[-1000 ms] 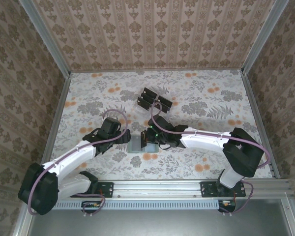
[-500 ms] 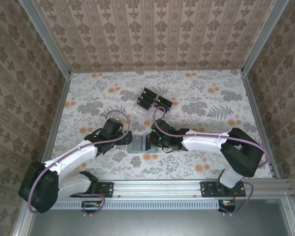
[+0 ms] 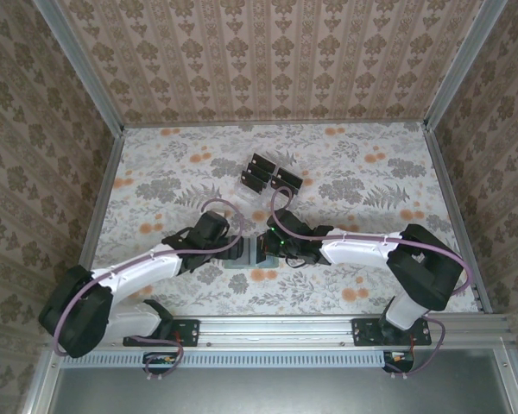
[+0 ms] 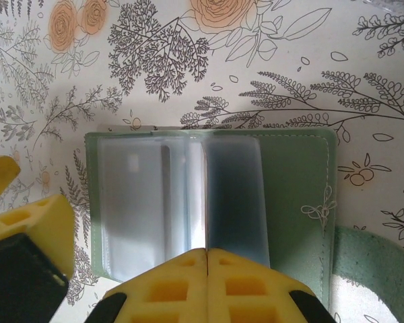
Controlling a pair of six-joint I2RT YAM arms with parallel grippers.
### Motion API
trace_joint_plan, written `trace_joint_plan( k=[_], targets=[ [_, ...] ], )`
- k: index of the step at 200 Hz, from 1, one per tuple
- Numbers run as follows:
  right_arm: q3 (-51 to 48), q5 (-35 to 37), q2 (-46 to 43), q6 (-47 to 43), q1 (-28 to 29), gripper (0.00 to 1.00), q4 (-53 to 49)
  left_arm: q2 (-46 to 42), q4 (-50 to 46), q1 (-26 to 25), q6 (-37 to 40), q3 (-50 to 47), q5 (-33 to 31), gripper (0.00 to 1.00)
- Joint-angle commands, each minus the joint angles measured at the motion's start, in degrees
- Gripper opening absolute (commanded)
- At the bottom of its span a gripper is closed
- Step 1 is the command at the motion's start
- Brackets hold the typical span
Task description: Put the credit cards into the card holder
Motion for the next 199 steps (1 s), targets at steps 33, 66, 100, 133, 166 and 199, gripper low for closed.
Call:
trace_joint_plan(
  k=[33,66,100,133,166,199],
  targets=[
    [-1.1,0.1,0.9,-0.1,-0.3,0.00,0.9,3.4,2.8,-0.9,1.1,-1.3,-1.1,1.00],
    [-1.4,-0.2,1.3,0.3,-0.4,0.00,1.4,5.2,3.3,-1.2,0.9,-1.6,-1.6,1.00],
    [-1.8,-0.5,1.6,0.6,-0.3,0.00,2.1,6.6,2.0,-1.2,0.3,-1.2,-3.5,1.00],
    [-2.1,-0.5,1.7,0.8,-0.4,0.00,2.4,6.8,-1.4,-1.2,-1.0,-0.5,-6.5,1.00],
    [-2.3,-0.6,1.5,0.6,-0.9,0.00,2.9,6.2,-2.6,-1.1,-2.0,-1.1,-7.2,1.00],
    [-3.0,-3.4,1.1,-0.4,-1.8,0.00,7.1,5.5,-2.6,-1.1,-2.7,-1.4,-7.0,1.00]
  ],
)
